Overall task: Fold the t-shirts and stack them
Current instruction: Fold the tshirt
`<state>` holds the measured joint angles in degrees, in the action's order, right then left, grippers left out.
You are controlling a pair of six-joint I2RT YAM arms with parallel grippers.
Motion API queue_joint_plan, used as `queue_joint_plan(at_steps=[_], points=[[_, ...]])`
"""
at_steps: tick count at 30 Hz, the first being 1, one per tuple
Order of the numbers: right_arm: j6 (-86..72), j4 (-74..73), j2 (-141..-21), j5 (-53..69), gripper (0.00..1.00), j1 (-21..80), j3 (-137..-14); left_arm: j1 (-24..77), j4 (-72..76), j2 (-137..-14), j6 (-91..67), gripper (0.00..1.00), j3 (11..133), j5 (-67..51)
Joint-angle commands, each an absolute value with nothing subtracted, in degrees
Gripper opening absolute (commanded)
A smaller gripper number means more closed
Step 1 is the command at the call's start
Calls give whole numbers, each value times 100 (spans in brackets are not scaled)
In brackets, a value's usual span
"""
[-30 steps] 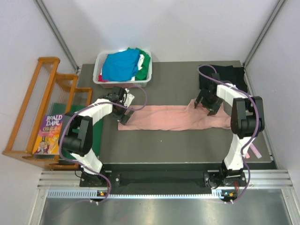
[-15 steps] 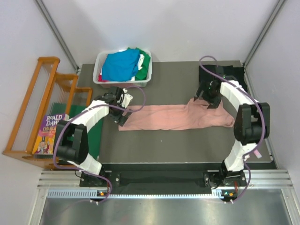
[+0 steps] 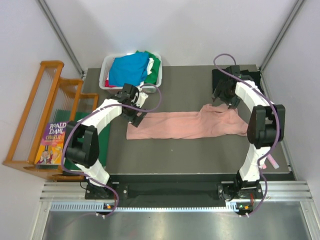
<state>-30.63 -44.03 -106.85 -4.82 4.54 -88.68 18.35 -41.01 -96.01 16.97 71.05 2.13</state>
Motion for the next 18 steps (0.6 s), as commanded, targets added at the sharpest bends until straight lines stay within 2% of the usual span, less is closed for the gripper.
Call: queue_joint_plan(at_steps=[1,6,9,10,12,13,14,16,18], points=[[-3015,-4245,-11214,-651,84,369,-9237,1846,-4184,-9589,1582,99,7242,132],[-2997,-4439,-11943,-484,82,273,-9922,1854,-4166,-9475,1600,99,7128,220],[-2971,-4421,-11988,-369,74,281,-9976,1854,-4148,-9413,1617,99,7067,237],[-2979,-4395,-11945,-360,64,281,-9949,1854,-4122,-9413,1617,99,7040,237],[-2988,-4290,-11770,-369,52,281,-9800,1854,-4105,-9413,1626,99,6988,255],[-2988,-4289,-11699,-378,34,281,-9756,1854,-4078,-9430,1617,99,6970,255],[-2997,-4289,-11637,-395,26,281,-9678,1854,-4052,-9439,1617,99,6944,255],[-2988,-4298,-11409,-413,12,281,-9598,1854,-4017,-9457,1617,99,6873,255],[-3006,-4289,-11138,-422,5,281,-9457,1854,-3964,-9457,1626,99,6821,272]])
